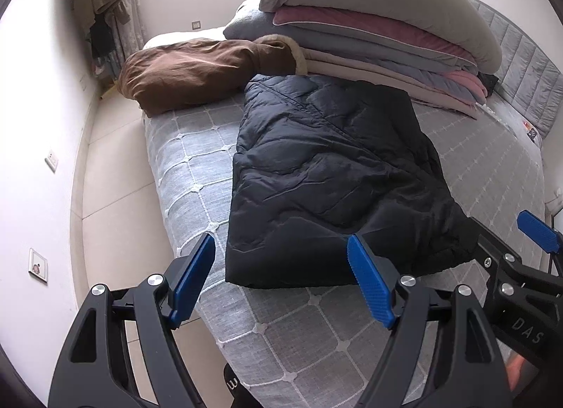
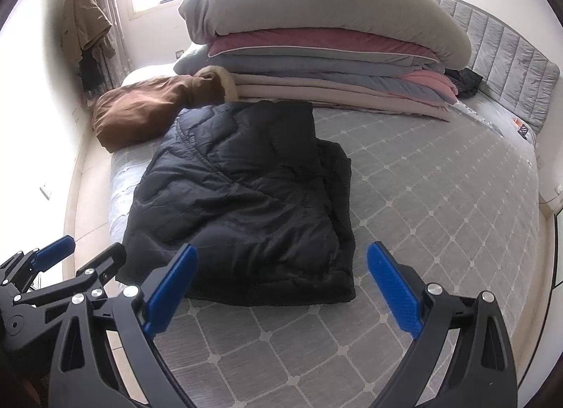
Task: Fold large clothes
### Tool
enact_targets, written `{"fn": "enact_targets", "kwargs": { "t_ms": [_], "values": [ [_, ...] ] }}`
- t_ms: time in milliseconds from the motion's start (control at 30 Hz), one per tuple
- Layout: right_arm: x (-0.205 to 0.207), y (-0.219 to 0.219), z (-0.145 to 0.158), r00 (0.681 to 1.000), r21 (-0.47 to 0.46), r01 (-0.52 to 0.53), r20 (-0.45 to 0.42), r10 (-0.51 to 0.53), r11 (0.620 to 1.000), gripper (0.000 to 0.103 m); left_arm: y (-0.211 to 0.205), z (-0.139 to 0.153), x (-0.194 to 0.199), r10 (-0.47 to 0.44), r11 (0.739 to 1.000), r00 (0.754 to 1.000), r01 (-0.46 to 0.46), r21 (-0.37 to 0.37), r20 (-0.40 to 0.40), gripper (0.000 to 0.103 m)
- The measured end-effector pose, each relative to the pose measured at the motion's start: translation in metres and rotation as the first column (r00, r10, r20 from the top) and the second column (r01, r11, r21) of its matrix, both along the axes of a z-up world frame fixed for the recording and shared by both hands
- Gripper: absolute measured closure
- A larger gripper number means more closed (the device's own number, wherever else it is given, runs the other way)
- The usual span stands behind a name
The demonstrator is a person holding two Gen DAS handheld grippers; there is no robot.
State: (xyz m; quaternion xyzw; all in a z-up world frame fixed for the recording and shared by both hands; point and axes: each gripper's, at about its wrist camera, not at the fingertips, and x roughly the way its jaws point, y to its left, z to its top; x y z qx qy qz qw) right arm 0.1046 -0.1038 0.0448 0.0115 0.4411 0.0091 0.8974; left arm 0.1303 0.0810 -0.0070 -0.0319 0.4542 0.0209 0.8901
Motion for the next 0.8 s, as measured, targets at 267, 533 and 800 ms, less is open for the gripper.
{"fn": "enact_targets", "kwargs": {
  "t_ms": [267, 533, 800],
  "values": [
    [-0.001, -0.007, 0.001, 1.0, 0.003, 0.007, 0.001, -0.007, 1.0, 0.01, -0.008, 0.0, 0.001, -0.006, 1.0, 1.0, 0.006, 0.019, 0.001, 0.029],
    [0.0, -0.009, -0.001, 1.0, 0.006, 0.007, -0.003, -0.007, 1.0, 0.009, -0.01, 0.001, 0.001, -0.009, 1.0, 1.0, 0.009, 0.025, 0.004, 0.029],
    [0.001, -0.01, -0.001, 1.0, 0.012, 0.008, -0.006, -0.008, 1.0, 0.01, -0.013, 0.001, 0.001, -0.017, 0.999, 1.0, 0.017, 0.029, 0.005, 0.029]
  ]
}}
